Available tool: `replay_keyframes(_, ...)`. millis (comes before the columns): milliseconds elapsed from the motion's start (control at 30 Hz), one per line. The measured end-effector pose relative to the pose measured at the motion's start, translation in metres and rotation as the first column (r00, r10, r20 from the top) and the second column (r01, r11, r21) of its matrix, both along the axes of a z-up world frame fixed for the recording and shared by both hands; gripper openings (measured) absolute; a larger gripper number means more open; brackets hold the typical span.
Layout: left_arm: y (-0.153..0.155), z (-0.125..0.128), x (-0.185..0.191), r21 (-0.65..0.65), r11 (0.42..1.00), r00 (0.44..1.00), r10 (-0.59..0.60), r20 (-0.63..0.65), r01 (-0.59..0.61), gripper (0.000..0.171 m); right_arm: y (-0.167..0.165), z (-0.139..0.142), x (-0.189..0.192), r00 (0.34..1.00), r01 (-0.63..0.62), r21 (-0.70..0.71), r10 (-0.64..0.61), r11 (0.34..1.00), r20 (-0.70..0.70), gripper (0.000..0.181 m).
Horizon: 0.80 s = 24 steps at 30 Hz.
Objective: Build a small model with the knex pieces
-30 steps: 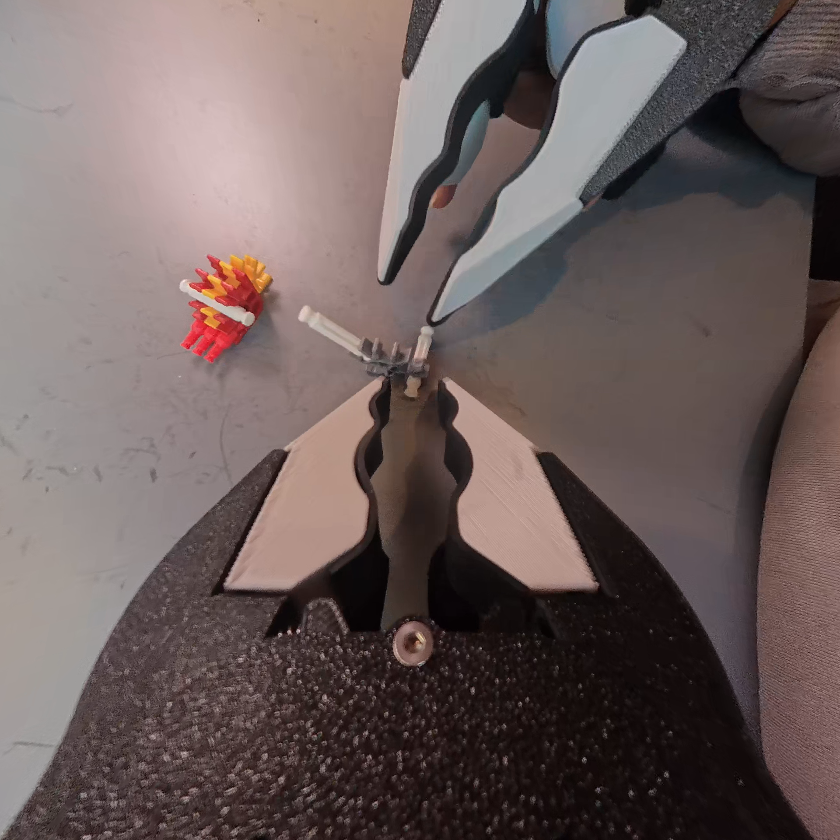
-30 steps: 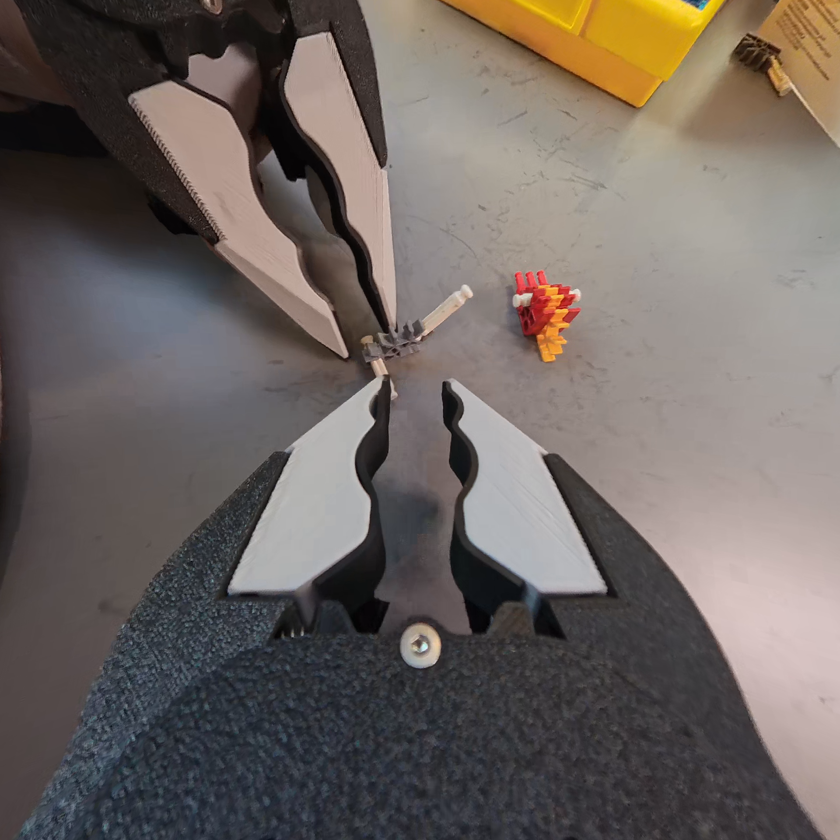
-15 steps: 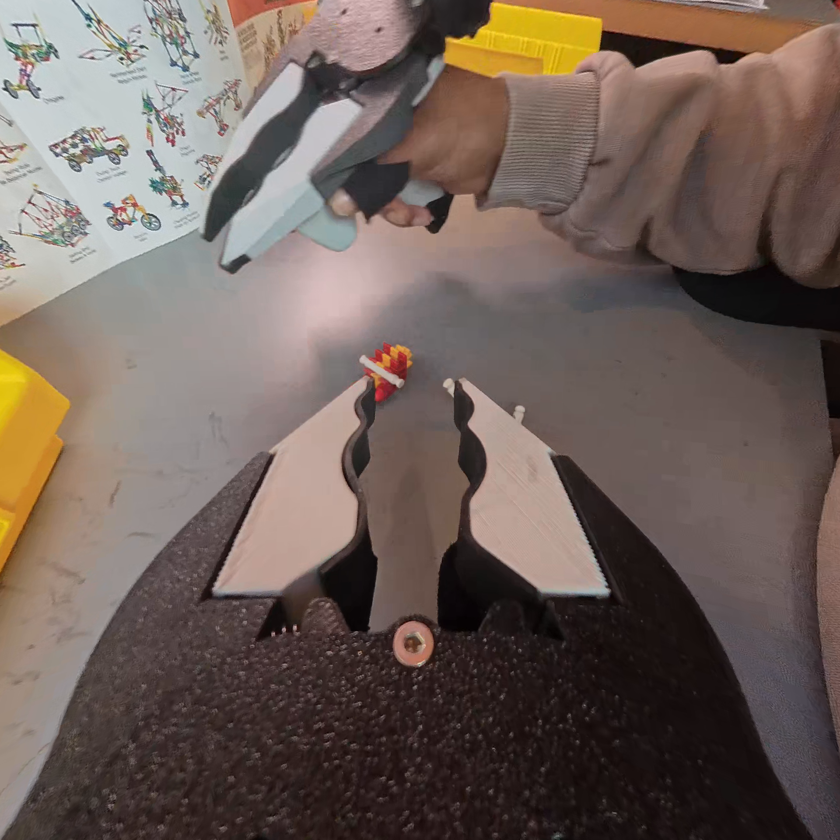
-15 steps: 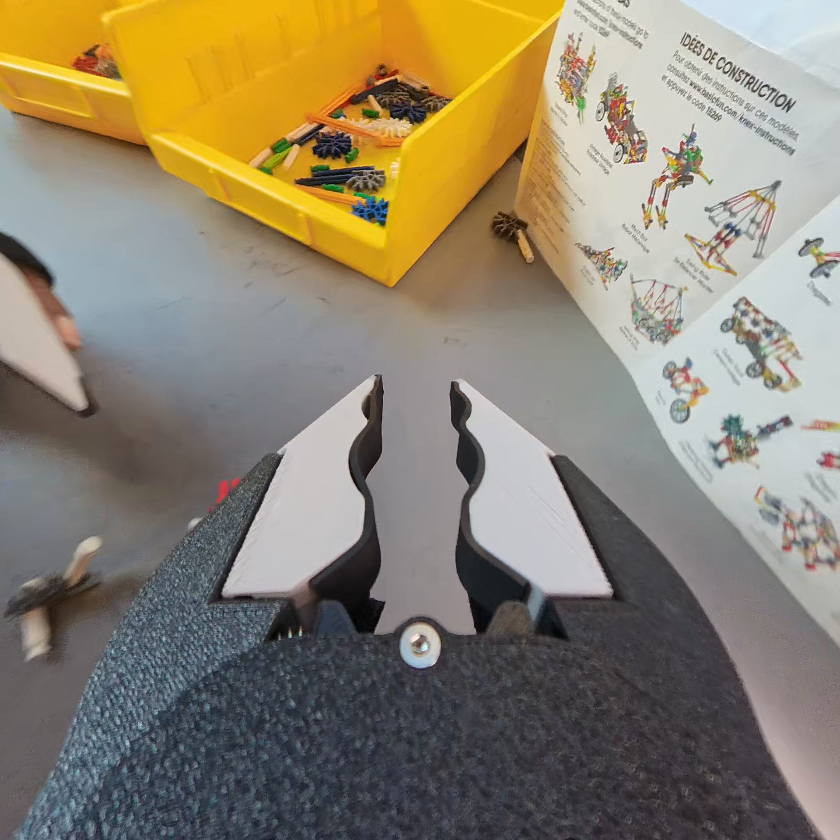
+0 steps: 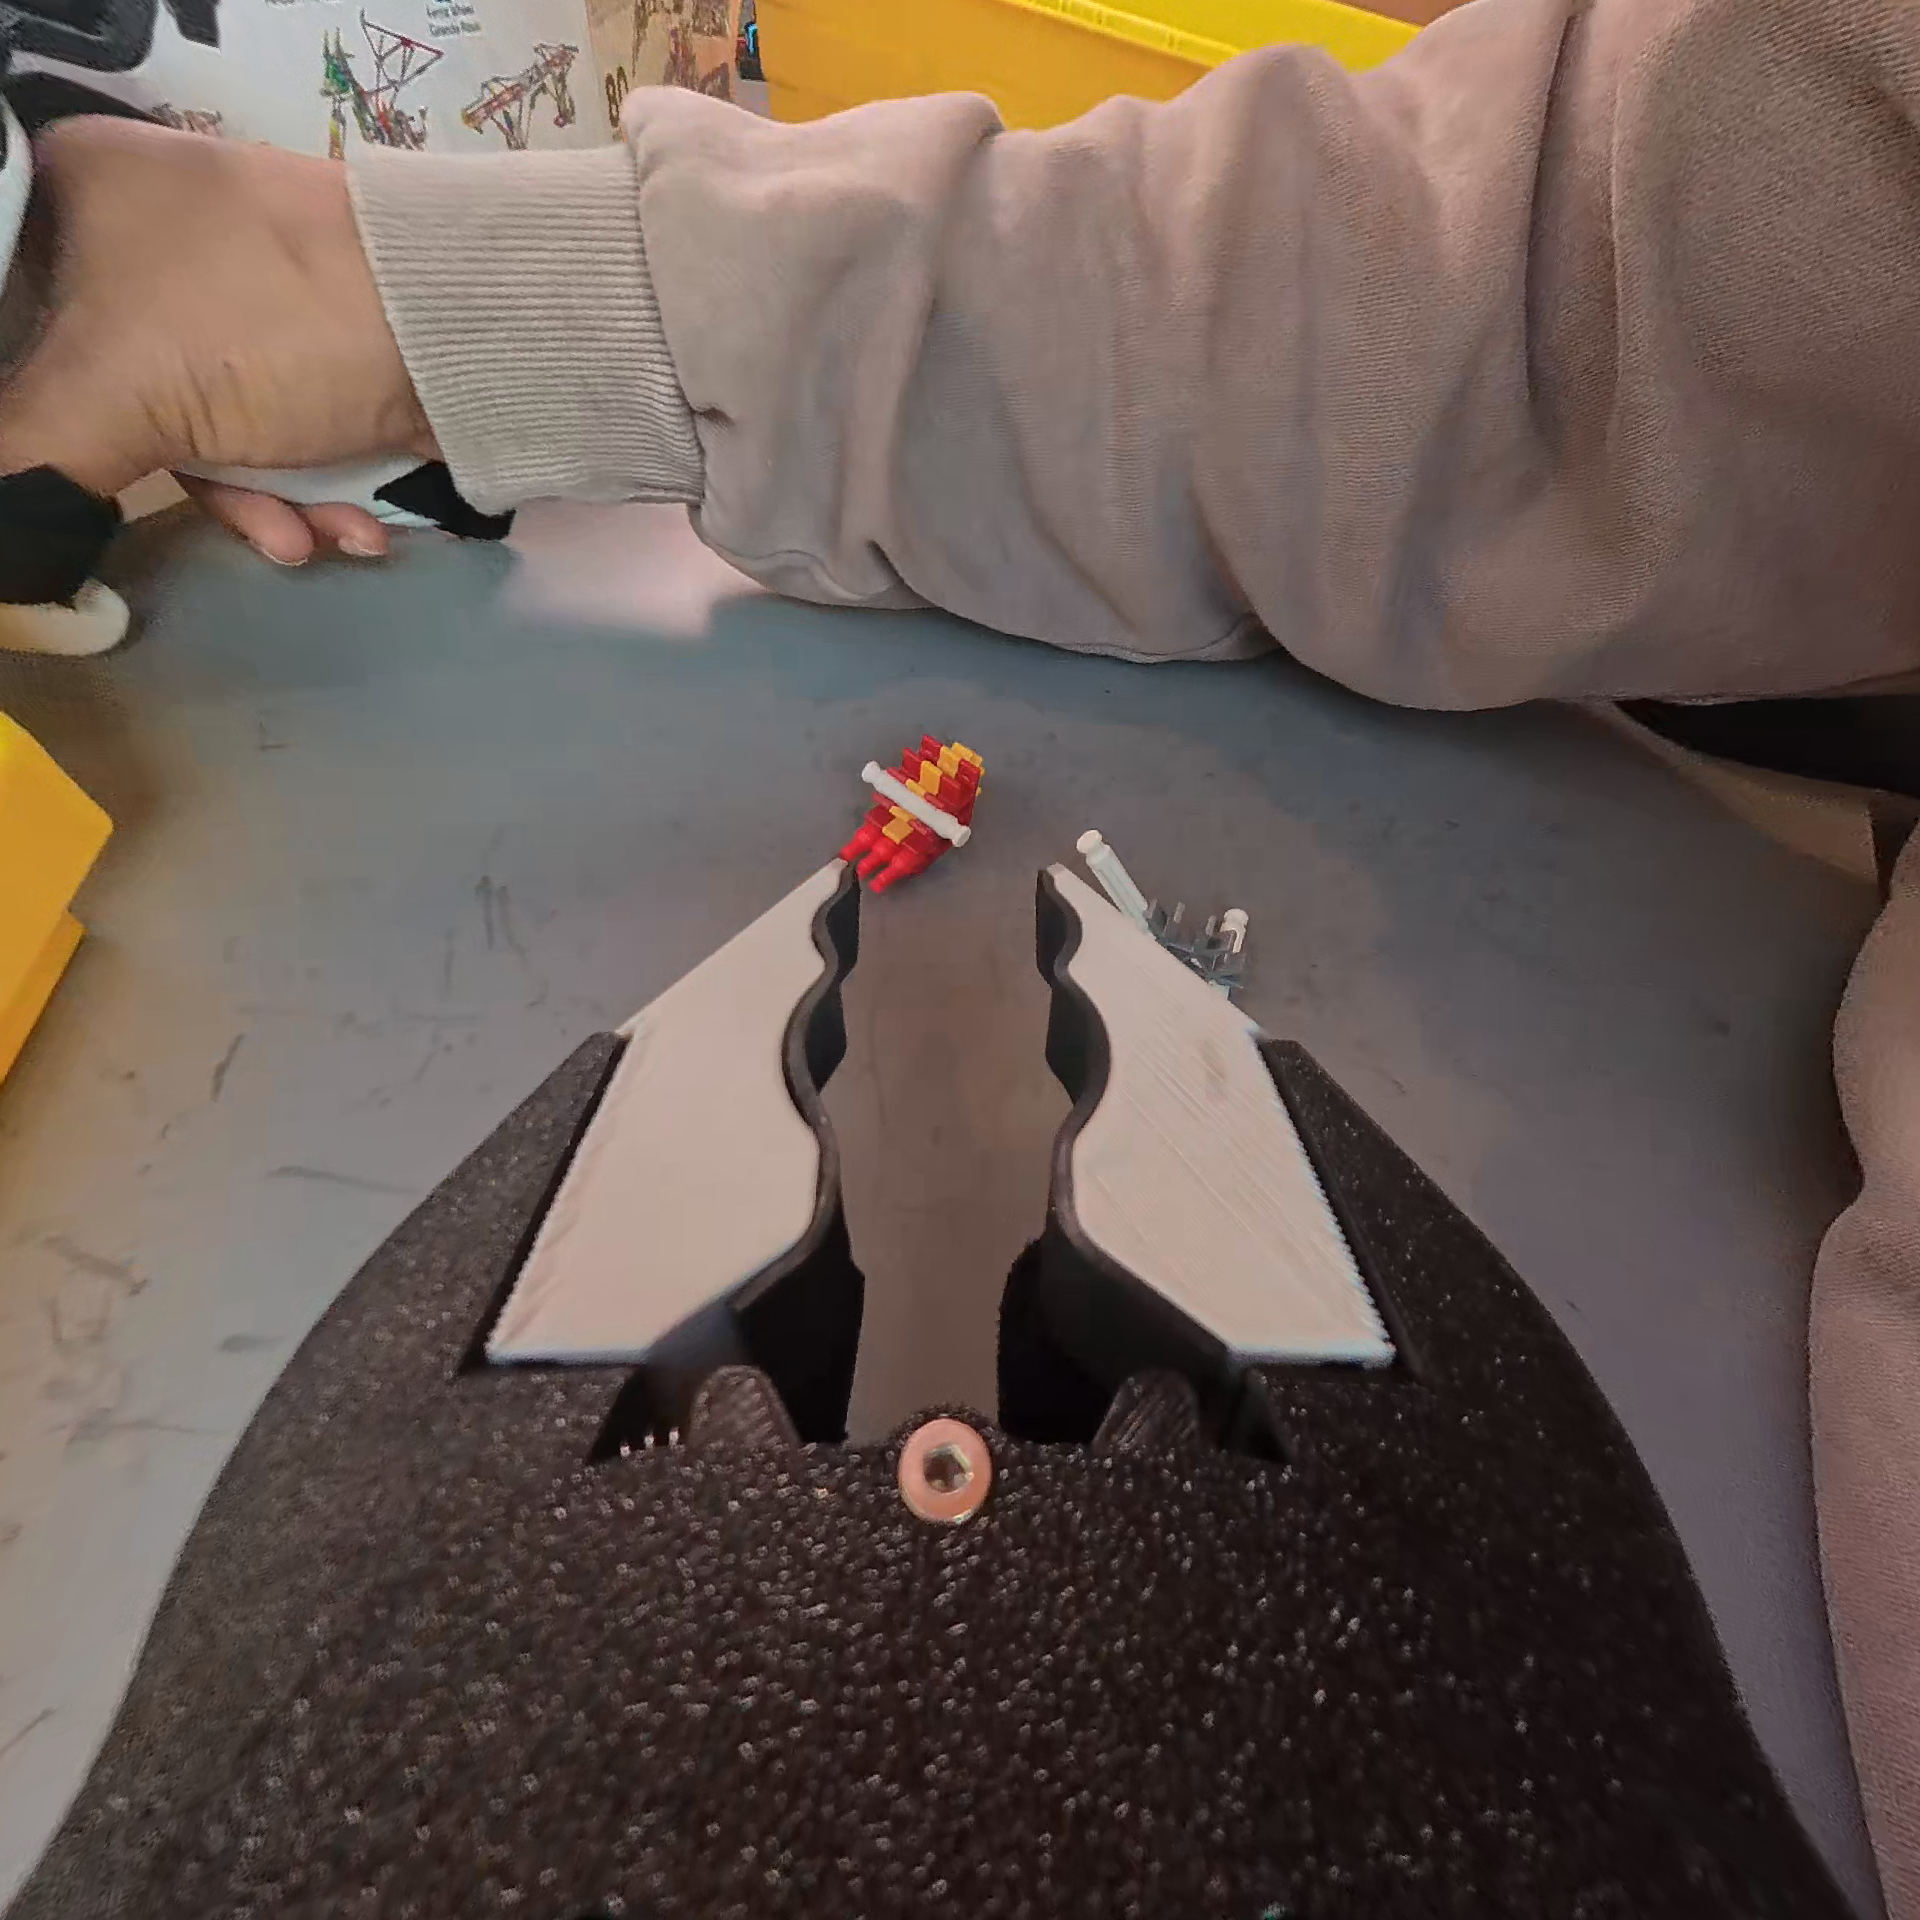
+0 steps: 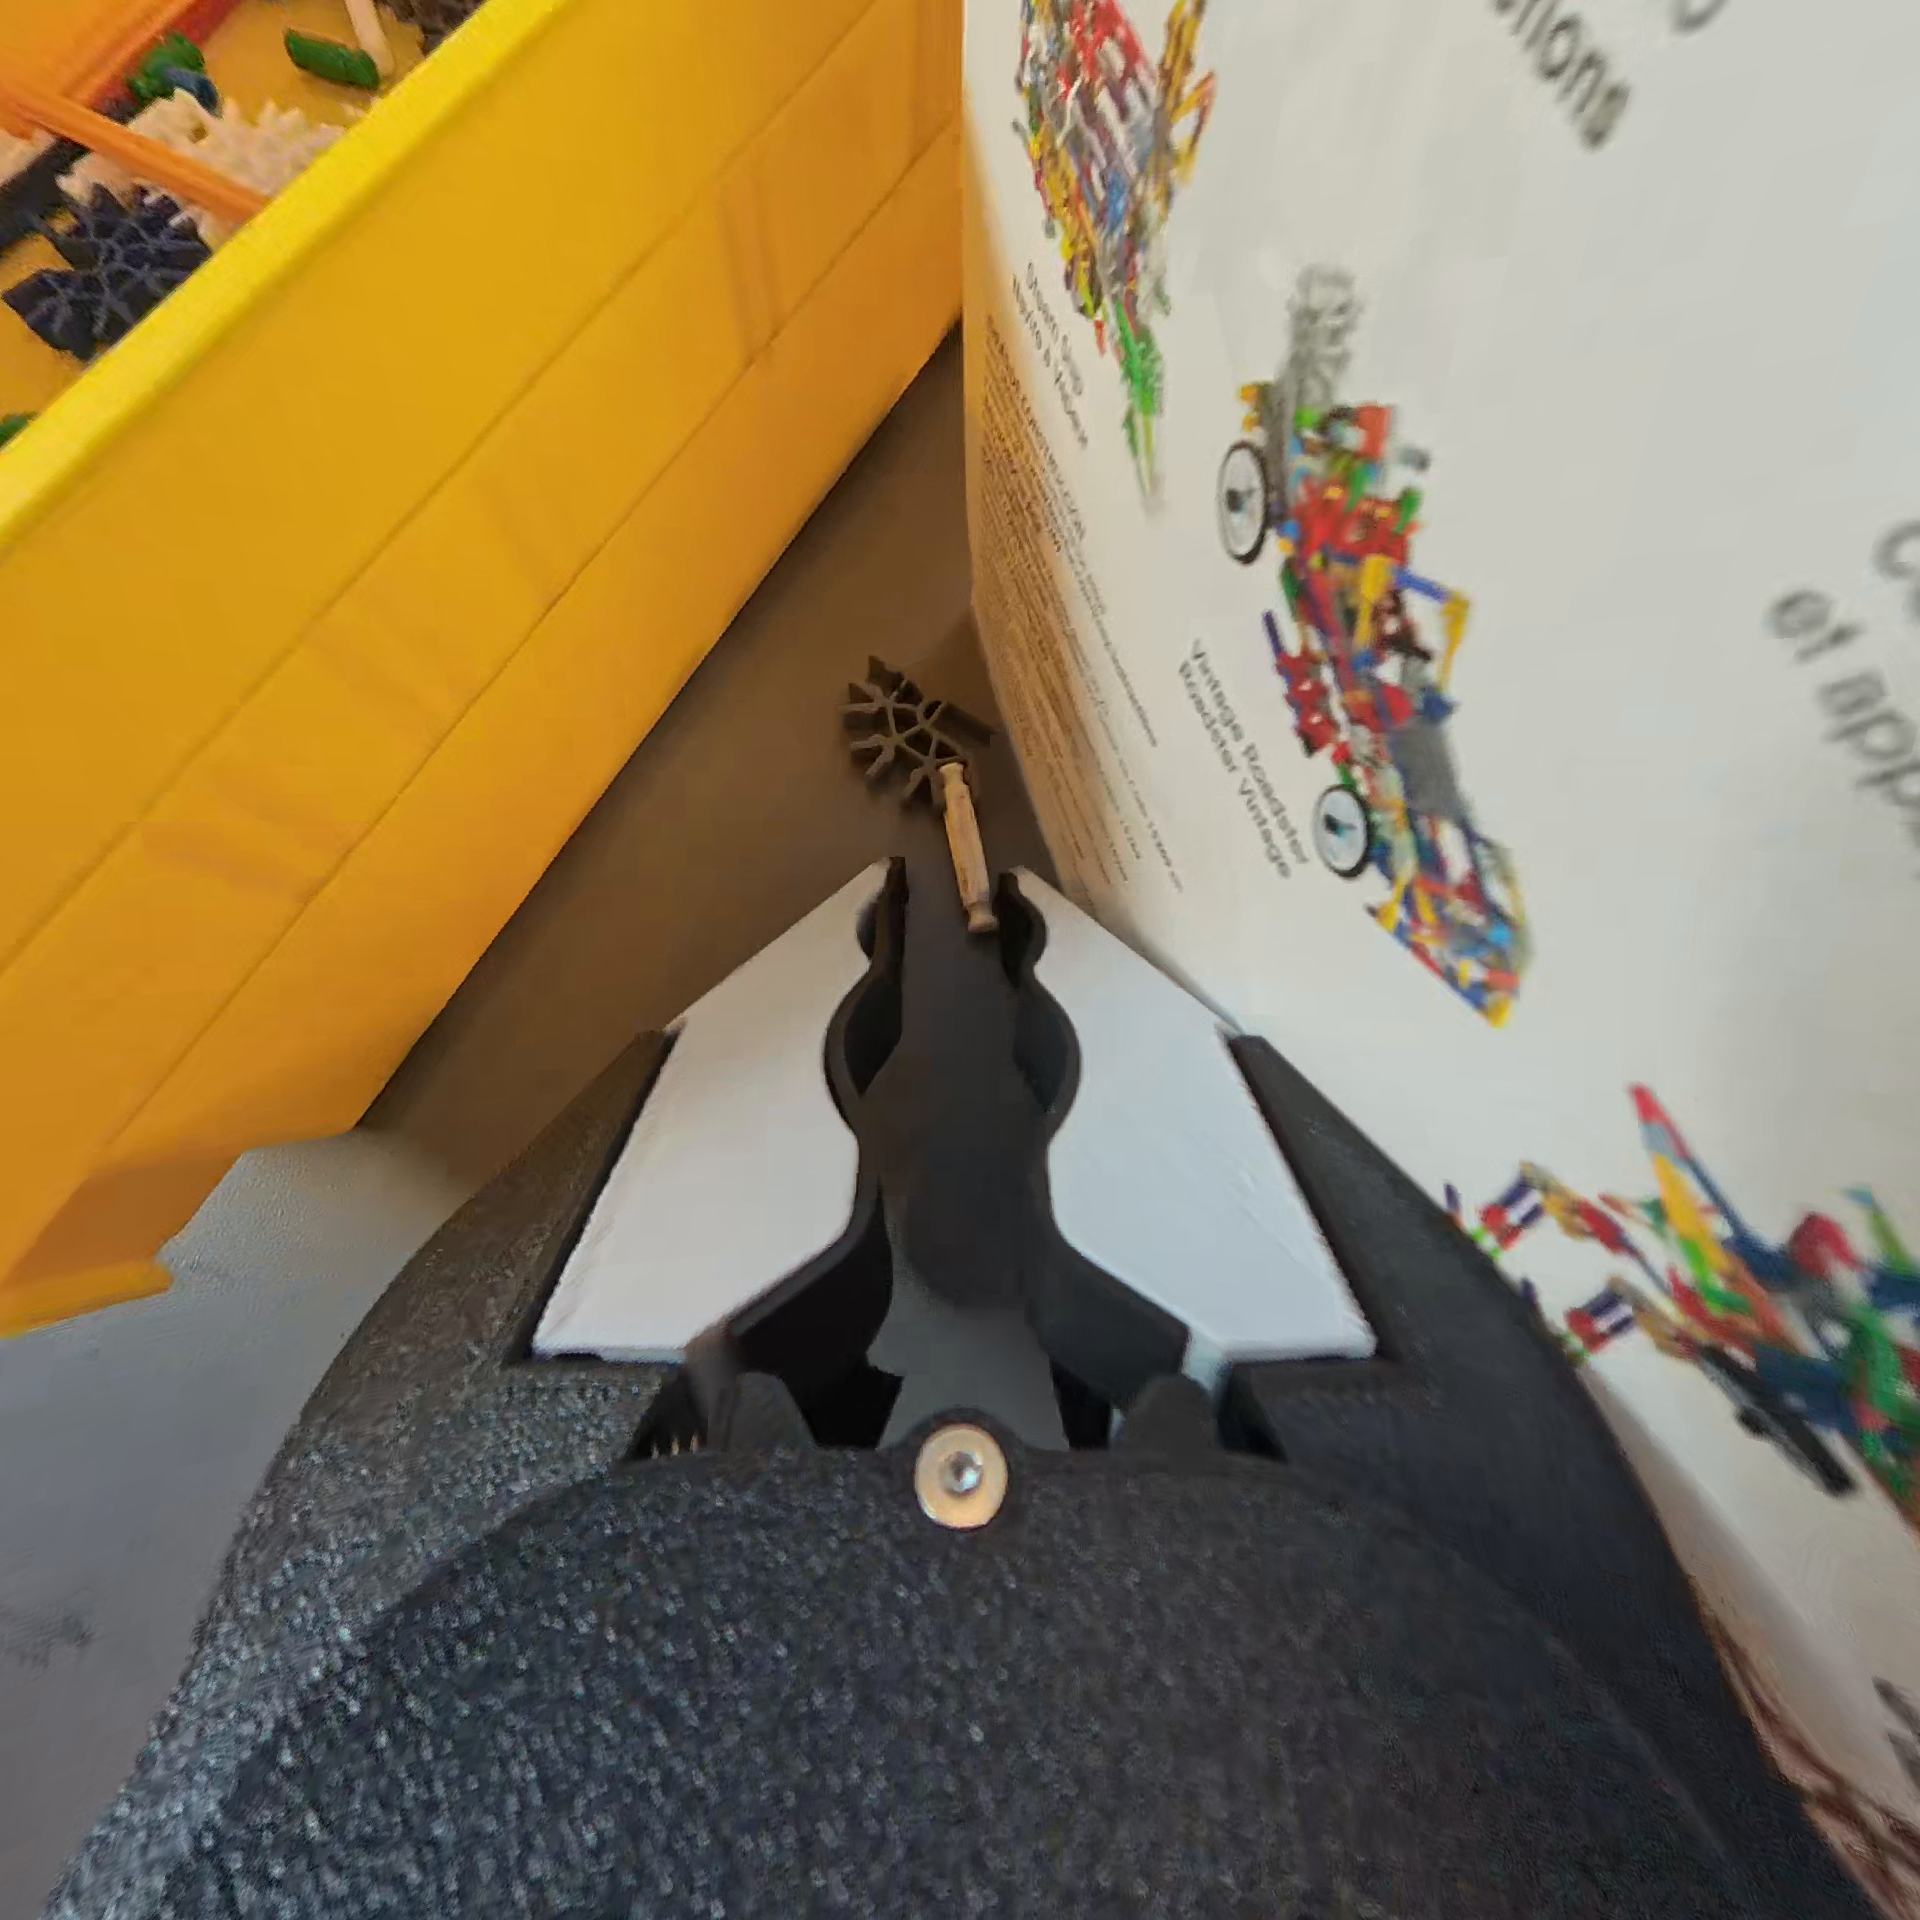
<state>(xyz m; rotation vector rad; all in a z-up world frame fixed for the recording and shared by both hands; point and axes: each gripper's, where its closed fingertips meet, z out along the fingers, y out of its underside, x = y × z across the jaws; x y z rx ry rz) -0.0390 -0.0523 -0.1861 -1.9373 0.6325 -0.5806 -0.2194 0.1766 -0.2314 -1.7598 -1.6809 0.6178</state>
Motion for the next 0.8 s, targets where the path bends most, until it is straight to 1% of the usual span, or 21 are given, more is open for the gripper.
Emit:
replay_keyframes(33,0.0,-0.001,0.0,-0.003,1.0,1.0,0.0,-0.002,0.0,0.034,0.002,-0.002,0.0,1.0,0.006,-0.002,-0.006,1.0,0.024,0.006)
replay_keyframes(67,0.0,-0.001,0.0,-0.002,1.0,1.0,-0.001,-0.004,0.001,0.034,0.001,-0.002,0.0,1.0,-0.005,-0.009,0.005,1.0,0.029,0.003)
replay_keyframes(133,0.0,-0.001,0.0,0.001,1.0,1.0,0.0,-0.006,0.0,0.034,-0.003,-0.001,0.008,0.998,-0.042,-0.012,0.043,0.999,0.049,0.002)
replay_keyframes(167,0.0,0.0,0.0,0.005,1.0,1.0,0.002,-0.006,-0.001,0.033,-0.007,0.0,0.016,0.997,-0.057,-0.011,0.057,0.998,0.055,0.002)
replay_keyframes(233,-0.002,0.001,0.0,0.006,1.0,1.0,0.001,0.001,-0.001,0.032,-0.02,0.012,0.041,0.996,-0.088,-0.007,0.088,0.996,0.025,0.002)
replay_keyframes(333,-0.003,0.006,-0.001,0.018,1.0,1.0,0.008,0.026,-0.009,0.031,-0.058,0.044,0.097,0.986,-0.159,0.006,0.159,0.987,-0.053,0.002)
replay_keyframes(433,-0.001,0.011,0.001,0.056,0.998,1.0,0.013,0.006,-0.014,0.033,-0.105,0.063,0.166,0.975,-0.222,0.025,0.223,0.975,-0.01,0.003)
replay_keyframes(500,0.0,0.011,0.008,0.082,0.997,0.999,0.0,-0.038,0.003,0.033,-0.136,0.071,0.205,0.974,-0.224,0.018,0.224,0.974,0.007,0.003)
replay_keyframes(533,0.0,0.011,0.014,0.092,0.996,0.998,-0.015,-0.059,0.02,0.033,-0.154,0.075,0.22,0.975,-0.223,-0.002,0.223,0.975,-0.007,0.003)
replay_keyframes(600,-0.002,0.017,0.032,0.123,0.99,0.994,-0.062,-0.085,0.072,0.034,-0.186,0.083,0.241,0.976,-0.21,-0.041,0.207,0.977,-0.07,0.003)
replay_keyframes(667,-0.006,0.028,0.051,0.184,0.974,0.987,-0.114,-0.115,0.134,0.034,-0.21,0.085,0.256,0.975,-0.196,-0.051,0.189,0.979,-0.119,0.003)
replay_keyframes(733,-0.012,0.036,0.067,0.23,0.951,0.969,-0.164,-0.183,0.204,0.033,-0.223,0.081,0.268,0.978,-0.177,-0.029,0.172,0.984,-0.118,0.003)
replay_keyframes(800,-0.012,0.037,0.075,0.267,0.935,0.944,-0.153,-0.292,0.234,0.027,-0.23,0.08,0.277,0.981,-0.164,-0.006,0.162,0.986,-0.109,0.003)
